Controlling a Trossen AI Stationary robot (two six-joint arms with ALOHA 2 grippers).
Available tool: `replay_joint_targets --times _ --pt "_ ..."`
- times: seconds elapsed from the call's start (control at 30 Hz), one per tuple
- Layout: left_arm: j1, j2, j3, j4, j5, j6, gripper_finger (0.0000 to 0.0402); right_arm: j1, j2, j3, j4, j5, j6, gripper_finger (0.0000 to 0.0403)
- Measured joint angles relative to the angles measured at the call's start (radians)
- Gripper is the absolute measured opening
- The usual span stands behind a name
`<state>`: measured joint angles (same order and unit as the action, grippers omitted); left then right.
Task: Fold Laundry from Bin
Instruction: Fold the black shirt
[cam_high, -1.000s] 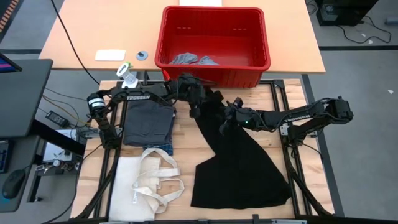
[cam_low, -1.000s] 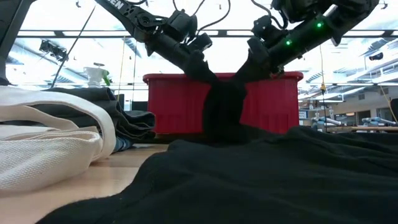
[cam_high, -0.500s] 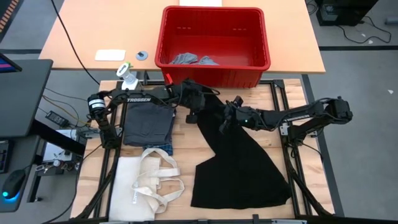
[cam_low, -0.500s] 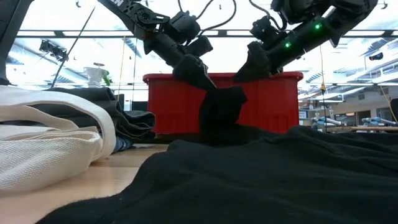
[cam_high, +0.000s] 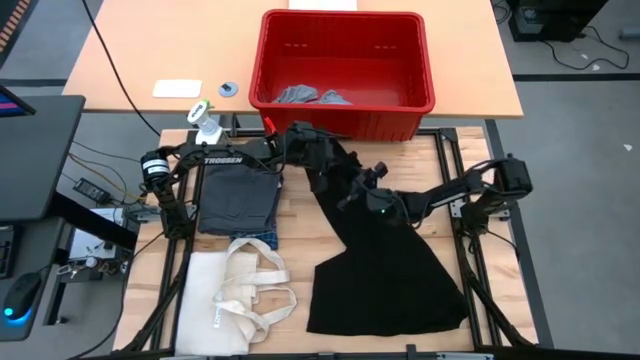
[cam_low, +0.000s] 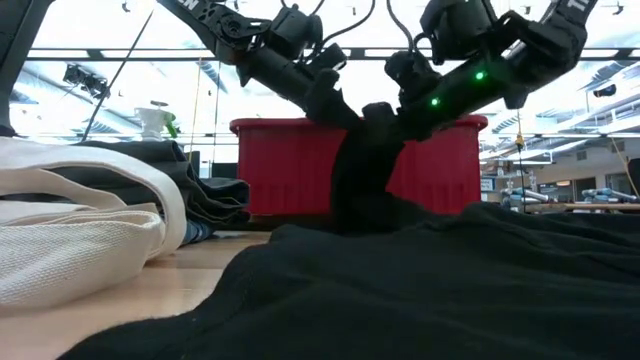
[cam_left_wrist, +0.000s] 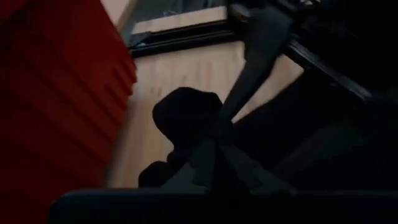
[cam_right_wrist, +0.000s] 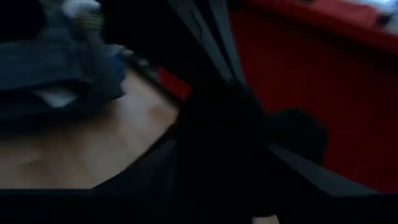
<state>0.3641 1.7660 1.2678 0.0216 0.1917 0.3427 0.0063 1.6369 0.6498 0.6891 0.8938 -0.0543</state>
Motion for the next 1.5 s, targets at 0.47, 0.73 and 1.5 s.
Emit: replay_joint_targets --times 0.47,0.73,1.5 --pt "0.0 0.0 0.0 0.034 -0.125 -0.07 0.0016 0.044 0.064 0.001 0.223 0.007 -0.088 0.021" --pt "-0.038 0.0 0.0 0.034 -0.127 -0.071 0.0016 -0.009 0.063 0.001 0.207 0.058 -0.072 0.0206" --pt "-0.057 0.0 0.0 -0.009 -0.127 -0.002 0.0016 -0.017 0.063 0.001 0.183 0.133 -0.136 0.0011"
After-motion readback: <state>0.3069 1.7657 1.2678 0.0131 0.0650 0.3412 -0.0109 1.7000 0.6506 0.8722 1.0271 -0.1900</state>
